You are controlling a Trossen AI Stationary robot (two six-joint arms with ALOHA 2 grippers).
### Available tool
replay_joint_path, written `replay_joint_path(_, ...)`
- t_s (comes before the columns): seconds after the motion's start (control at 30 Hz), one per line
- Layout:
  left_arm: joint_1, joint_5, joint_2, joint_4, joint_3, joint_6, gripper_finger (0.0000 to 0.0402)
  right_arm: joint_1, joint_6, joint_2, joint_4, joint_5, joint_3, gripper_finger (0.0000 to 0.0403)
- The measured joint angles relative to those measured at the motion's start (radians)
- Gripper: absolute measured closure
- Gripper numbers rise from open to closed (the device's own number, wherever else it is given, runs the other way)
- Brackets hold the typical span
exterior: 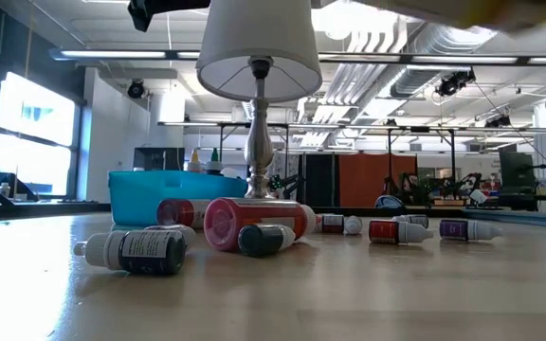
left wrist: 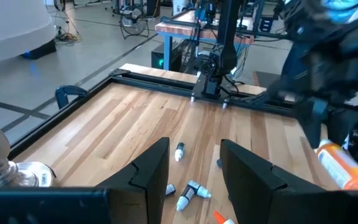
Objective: Pick & Place food coloring
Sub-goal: Put the large yellow food coloring bottle into the blue bin
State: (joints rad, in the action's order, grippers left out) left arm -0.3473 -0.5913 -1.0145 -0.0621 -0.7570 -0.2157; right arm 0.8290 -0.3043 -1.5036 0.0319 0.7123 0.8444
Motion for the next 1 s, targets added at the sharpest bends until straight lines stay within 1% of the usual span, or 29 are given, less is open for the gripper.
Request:
replay_joint_path(0.1,0.000,-0.003,0.000,-0.029,0.000,0.000,0.0261,-0.083,0.187,0.000,0.140,0.054,0.123,0.0288)
replay_joint_path(0.23,0.000,0.005,0.000,-0.066,0.000,0.000,0.0261,-0.208,0.407,0.000,0.288,0.060,0.257,0.0291)
replay_joint_path(0.33,0.000,-0.005,0.004,-0.067,0.000,0.006,0.0261,-0.306,0.551,-0.001,0.349,0.049,0.336,0.0292)
replay_joint_path(0.4,0.000,-0.026,0.006,-0.067,0.000,0.009,0.0261,-0.373,0.654,-0.002,0.404,0.008,0.373,0.0292)
replay_joint_path(0.47,0.000,-0.049,0.010,-0.064,0.000,0.013,0.0261,-0.439,0.739,-0.015,0.439,-0.020,0.403,0.0292)
replay_joint_path(0.53,0.000,-0.076,0.027,-0.065,0.000,0.044,0.0261,-0.496,0.828,-0.042,0.471,-0.023,0.433,0.0292)
replay_joint_path(0.6,0.000,-0.125,0.046,-0.069,-0.002,0.084,0.0261,-0.545,0.930,-0.082,0.500,-0.016,0.467,0.0292)
replay_joint_path(0.7,0.000,-0.243,0.068,-0.067,-0.001,0.161,0.0261,-0.599,1.102,-0.163,0.543,0.004,0.525,0.0292)
replay_joint_path(0.87,0.000,-0.447,0.109,-0.068,-0.001,0.294,0.0261,-0.654,1.341,-0.311,0.547,0.094,0.635,0.0292)
replay_joint_path(1.0,0.000,-0.549,0.133,-0.067,0.000,0.393,0.0261,-0.687,1.539,-0.416,0.546,0.157,0.723,0.0288)
